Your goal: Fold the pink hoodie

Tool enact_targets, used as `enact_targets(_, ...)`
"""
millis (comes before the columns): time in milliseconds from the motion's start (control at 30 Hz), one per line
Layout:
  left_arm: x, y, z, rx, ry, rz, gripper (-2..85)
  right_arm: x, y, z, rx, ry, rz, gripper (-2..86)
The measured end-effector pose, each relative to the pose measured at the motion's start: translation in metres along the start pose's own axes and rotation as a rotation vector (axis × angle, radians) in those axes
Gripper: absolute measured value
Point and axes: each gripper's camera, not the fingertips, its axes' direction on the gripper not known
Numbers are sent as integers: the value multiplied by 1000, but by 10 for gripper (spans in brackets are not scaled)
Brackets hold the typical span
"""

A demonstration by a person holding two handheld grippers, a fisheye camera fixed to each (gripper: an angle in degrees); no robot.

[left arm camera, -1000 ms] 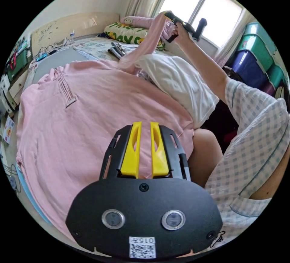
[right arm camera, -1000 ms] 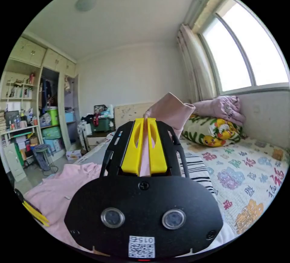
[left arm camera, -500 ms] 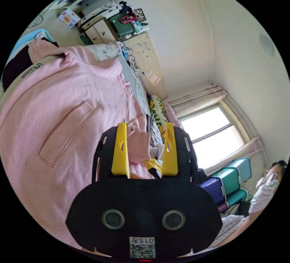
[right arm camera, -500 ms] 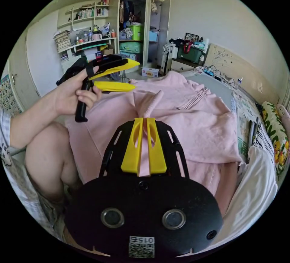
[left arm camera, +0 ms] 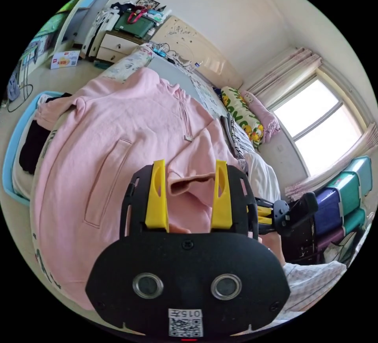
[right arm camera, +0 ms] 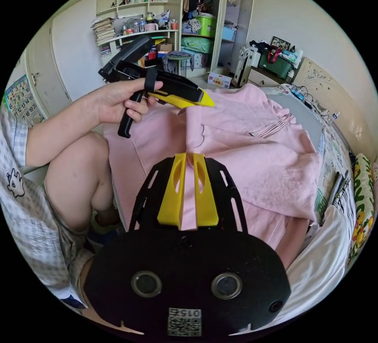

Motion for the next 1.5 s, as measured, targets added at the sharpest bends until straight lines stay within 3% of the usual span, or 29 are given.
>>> enact_targets(100, 8, -1, 13, -76, 29, 58, 98, 18, 13, -30, 33, -84, 21, -4)
enact_targets(167, 20, 2, 16, -85, 22, 121, 8, 31, 23, -52, 36, -72, 38, -7)
enact_targets(233, 27, 4, 16, -81, -16, 144, 2, 41, 32, -69, 45, -38, 68, -9)
enact_targets(333, 33, 7, 13, -60, -110, 146, 11, 65, 53, -100, 110, -22, 172, -9)
enact_targets(500, 29, 14, 9, -46, -161, 95, 103, 115, 95, -144, 202, -46, 518, -6)
enact_targets(700, 33, 24, 41, -186, -155, 127, 107, 168, 61, -299, 272, -74, 791, -5)
enact_targets(867, 42, 42, 69, -293, -224, 237, 9, 146, -21, -473, 260, 158, 777, -4)
enact_targets(1067, 48, 64, 65, -282, -249, 305, -7, 74, -48, -579, 390, 302, 753, -4)
enact_targets(1300, 51, 84, 66, -281, -273, 337, -8, 43, -75, -603, 445, 329, 605, -5)
enact_targets(1500, 37, 95, 62, -294, -203, 313, -7, 77, -62, -528, 201, 308, 307, -6)
